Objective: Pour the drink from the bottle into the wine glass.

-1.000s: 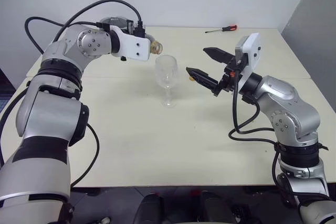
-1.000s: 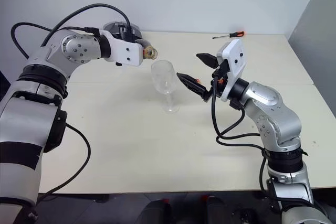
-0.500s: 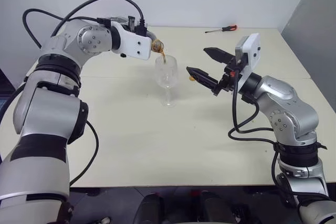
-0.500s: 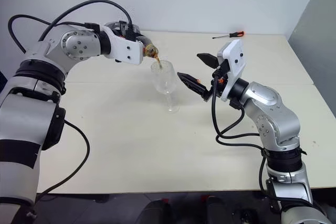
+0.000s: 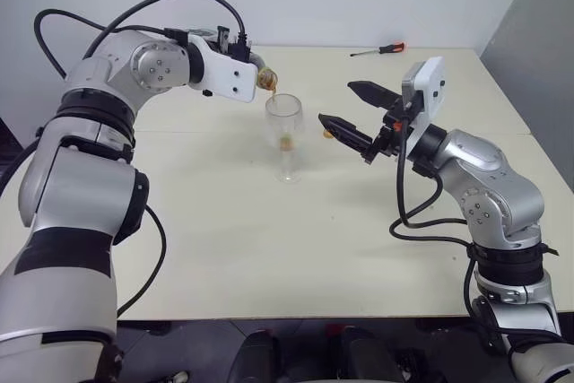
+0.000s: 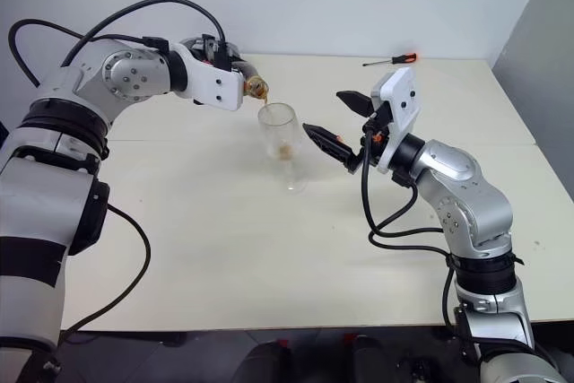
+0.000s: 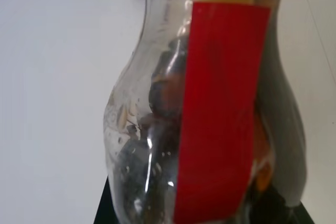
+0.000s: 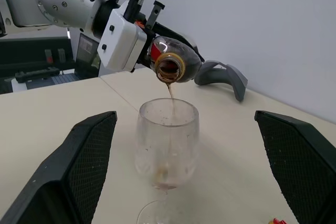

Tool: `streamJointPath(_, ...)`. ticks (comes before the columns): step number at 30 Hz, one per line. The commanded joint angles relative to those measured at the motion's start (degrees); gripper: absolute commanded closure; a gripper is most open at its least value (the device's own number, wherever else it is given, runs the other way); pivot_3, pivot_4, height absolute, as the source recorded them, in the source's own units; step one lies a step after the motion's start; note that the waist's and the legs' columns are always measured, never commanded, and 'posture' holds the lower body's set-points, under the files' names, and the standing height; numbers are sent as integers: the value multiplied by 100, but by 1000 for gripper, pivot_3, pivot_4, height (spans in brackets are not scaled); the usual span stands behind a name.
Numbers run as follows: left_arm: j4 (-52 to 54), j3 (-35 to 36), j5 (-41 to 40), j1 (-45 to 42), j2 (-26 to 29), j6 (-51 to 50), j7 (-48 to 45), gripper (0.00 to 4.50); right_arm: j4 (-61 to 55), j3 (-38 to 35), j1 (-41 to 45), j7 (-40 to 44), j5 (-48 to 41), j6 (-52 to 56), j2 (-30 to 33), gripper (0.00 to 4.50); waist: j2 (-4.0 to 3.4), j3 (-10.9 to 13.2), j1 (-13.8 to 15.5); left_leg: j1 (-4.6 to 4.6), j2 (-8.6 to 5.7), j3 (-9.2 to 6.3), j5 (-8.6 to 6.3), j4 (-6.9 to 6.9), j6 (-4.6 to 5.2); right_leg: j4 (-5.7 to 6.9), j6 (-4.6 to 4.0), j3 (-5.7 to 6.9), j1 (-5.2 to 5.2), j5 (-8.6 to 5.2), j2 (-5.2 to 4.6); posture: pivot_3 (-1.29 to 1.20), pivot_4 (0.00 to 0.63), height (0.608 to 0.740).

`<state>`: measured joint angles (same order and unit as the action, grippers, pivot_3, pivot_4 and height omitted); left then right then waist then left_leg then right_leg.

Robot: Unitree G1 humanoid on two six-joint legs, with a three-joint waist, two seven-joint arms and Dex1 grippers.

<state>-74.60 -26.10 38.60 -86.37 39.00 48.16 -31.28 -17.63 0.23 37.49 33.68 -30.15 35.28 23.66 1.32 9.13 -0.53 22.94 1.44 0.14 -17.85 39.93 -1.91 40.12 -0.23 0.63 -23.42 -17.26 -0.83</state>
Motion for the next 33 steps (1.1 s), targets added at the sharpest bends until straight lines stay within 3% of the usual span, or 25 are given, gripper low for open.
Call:
streamJointPath(1,87,33,-16,-285,168,58,149,3386,-213,-9,64,-2,21,-156,-47,0,0,0,-2,0,0,0,0,0,0,0,0,0,0,0,0,0,150,740)
streamJointPath(33,32,-151,131,-494,167,56,240,3386,-122,-14,84,35,38,-238,-52,0,0,0,-57,0,0,1,0,0,-1,2,0,0,-2,0,0,0,150,740)
